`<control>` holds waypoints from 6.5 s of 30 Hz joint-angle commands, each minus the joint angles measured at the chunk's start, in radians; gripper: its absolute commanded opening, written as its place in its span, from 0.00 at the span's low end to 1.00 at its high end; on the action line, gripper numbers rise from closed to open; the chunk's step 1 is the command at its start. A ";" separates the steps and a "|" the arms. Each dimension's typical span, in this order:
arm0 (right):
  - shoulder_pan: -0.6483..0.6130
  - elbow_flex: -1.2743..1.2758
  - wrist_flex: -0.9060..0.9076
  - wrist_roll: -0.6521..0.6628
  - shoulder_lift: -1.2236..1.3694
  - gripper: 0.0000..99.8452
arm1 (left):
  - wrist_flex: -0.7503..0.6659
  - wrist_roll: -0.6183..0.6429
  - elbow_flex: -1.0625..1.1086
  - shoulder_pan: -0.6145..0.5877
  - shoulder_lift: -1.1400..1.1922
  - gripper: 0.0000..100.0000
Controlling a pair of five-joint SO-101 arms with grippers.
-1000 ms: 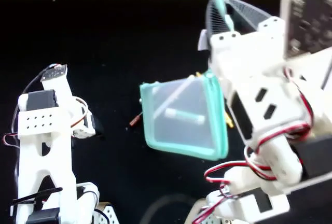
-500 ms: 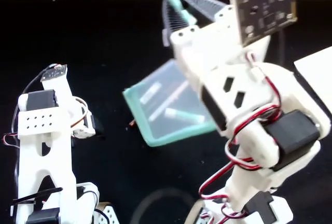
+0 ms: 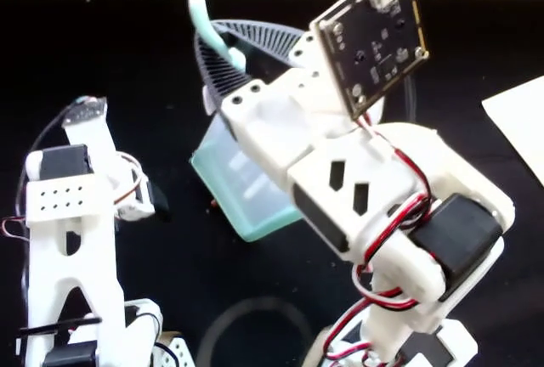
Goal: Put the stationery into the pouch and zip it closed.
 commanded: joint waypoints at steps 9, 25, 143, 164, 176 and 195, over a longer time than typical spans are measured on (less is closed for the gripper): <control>-0.105 -0.021 -0.033 0.104 0.016 0.01 | -0.008 0.058 -0.174 -0.013 -0.016 0.27; -0.219 -0.280 -0.001 0.124 0.162 0.01 | -0.037 0.060 -0.242 -0.130 -0.018 0.27; 0.073 -0.289 0.116 0.095 0.280 0.01 | 0.270 -0.259 -0.722 0.087 -0.140 0.01; 0.383 -0.277 0.315 0.095 0.044 0.01 | 0.269 -0.253 -0.720 0.087 -0.134 0.01; 0.478 -0.277 0.315 0.048 0.047 0.01 | 0.269 -0.252 -0.720 0.087 -0.134 0.01; 0.506 0.027 0.312 0.018 0.039 0.01 | 0.269 -0.253 -0.633 0.087 -0.140 0.01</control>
